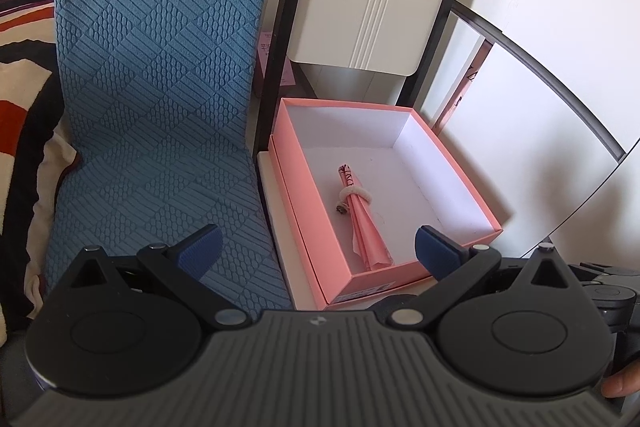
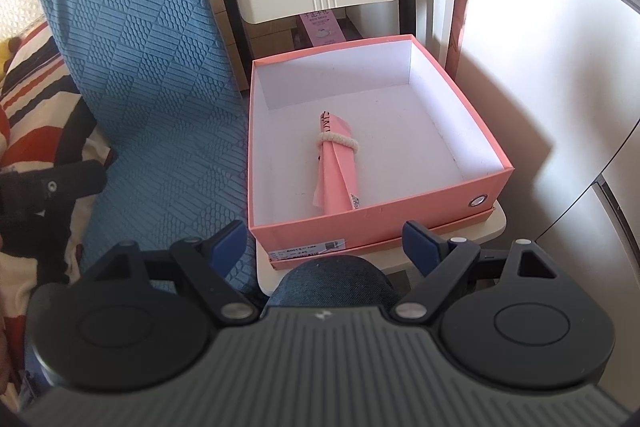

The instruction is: Organize objects

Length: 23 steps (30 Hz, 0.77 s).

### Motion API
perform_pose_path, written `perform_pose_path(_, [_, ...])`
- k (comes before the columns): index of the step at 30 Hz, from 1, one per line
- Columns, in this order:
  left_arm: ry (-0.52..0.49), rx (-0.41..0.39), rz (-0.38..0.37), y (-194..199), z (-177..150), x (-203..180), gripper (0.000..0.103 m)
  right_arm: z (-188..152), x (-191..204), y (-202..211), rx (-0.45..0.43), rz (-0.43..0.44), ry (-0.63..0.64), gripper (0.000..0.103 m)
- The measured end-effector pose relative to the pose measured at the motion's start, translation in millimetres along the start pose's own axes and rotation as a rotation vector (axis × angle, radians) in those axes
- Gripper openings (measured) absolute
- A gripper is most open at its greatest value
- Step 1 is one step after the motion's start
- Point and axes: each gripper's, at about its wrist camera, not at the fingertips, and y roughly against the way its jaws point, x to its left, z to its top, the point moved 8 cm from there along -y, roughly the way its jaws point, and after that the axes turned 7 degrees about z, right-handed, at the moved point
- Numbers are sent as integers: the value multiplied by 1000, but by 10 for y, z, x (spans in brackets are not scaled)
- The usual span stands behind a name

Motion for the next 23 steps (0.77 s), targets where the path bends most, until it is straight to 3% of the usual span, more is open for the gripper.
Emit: perform_pose_path(23, [-6, 2, -2, 46, -7, -8, 103, -12, 19, -20, 8, -1, 3, 86])
